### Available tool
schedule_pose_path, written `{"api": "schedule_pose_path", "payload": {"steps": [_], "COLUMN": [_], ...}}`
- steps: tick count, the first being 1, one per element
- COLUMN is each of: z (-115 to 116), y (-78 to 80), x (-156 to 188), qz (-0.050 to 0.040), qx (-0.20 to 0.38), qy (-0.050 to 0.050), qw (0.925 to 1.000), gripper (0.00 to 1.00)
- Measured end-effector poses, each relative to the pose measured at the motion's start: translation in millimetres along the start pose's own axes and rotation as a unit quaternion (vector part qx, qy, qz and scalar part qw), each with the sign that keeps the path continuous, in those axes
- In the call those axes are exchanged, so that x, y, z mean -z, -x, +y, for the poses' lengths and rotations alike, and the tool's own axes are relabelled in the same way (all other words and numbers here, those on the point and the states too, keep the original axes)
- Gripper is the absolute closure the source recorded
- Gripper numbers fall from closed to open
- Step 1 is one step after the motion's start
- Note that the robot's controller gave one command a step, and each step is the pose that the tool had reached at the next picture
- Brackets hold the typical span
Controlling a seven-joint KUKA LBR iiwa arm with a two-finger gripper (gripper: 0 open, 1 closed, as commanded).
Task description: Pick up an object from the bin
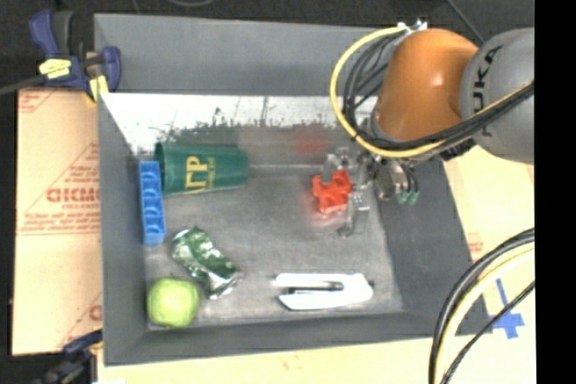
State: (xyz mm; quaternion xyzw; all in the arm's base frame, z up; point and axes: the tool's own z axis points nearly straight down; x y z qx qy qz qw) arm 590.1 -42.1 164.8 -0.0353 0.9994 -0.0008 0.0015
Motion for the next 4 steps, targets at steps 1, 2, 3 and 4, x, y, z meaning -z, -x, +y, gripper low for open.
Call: {"api": "schedule_pose_path", "payload": {"steps": [1,2,3,4], "z": [-4,-14,-26,-23], "y": [3.8,10.2,10.2,30.0], "x": [-12,-34,-52,-91], "qz": [0.0001,-0.0004,0.0012,-0.0053], "qx": [0.071,-0.008,0.026,0.158], "qy": [0.000,0.001,0.000,0.001], "qw": [0.9975,1.0000,0.9997,0.9874], "gripper": [0.00,0.00,0.00,1.00]}}
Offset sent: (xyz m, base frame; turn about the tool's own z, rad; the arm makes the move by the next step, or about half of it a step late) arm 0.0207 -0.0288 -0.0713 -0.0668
